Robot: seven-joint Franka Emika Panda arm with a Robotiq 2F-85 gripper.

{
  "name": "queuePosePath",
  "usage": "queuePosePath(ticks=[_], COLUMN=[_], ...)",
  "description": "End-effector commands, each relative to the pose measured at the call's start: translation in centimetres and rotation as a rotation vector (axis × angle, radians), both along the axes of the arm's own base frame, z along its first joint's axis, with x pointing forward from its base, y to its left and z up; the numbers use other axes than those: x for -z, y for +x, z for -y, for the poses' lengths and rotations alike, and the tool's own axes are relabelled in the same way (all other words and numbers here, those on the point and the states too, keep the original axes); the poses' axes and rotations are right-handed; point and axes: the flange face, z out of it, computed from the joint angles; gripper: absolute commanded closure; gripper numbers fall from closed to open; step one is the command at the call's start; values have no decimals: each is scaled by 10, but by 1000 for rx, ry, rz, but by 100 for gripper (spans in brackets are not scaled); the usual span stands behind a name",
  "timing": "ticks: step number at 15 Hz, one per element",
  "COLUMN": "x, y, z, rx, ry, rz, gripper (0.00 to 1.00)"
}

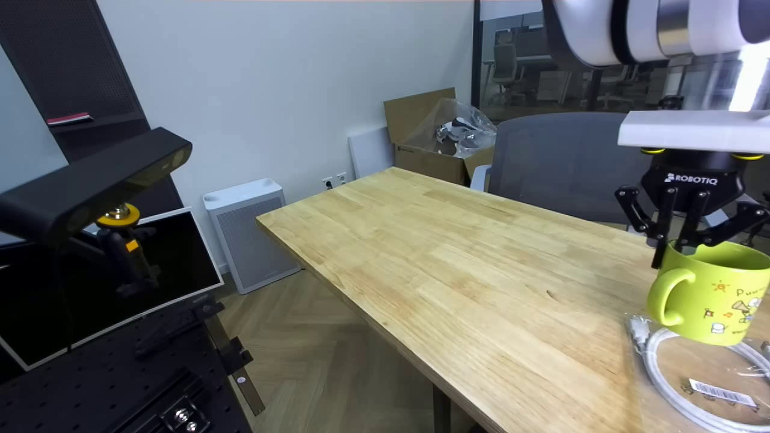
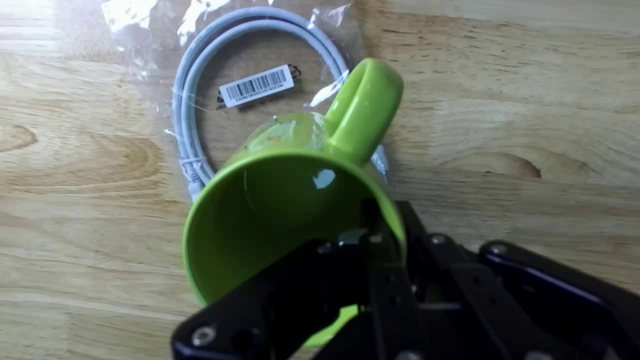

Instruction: Move the green cup to the left

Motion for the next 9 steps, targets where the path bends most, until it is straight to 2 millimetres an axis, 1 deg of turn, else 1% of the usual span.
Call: queuePosePath(ticks=[1, 4, 9], x=[-13, -9, -1], y=[2, 5, 1], z=[-26, -48, -81], rx=[-10, -39, -96], ry=[-4, -5, -11], rz=[32, 45, 55], gripper=[98, 98, 98])
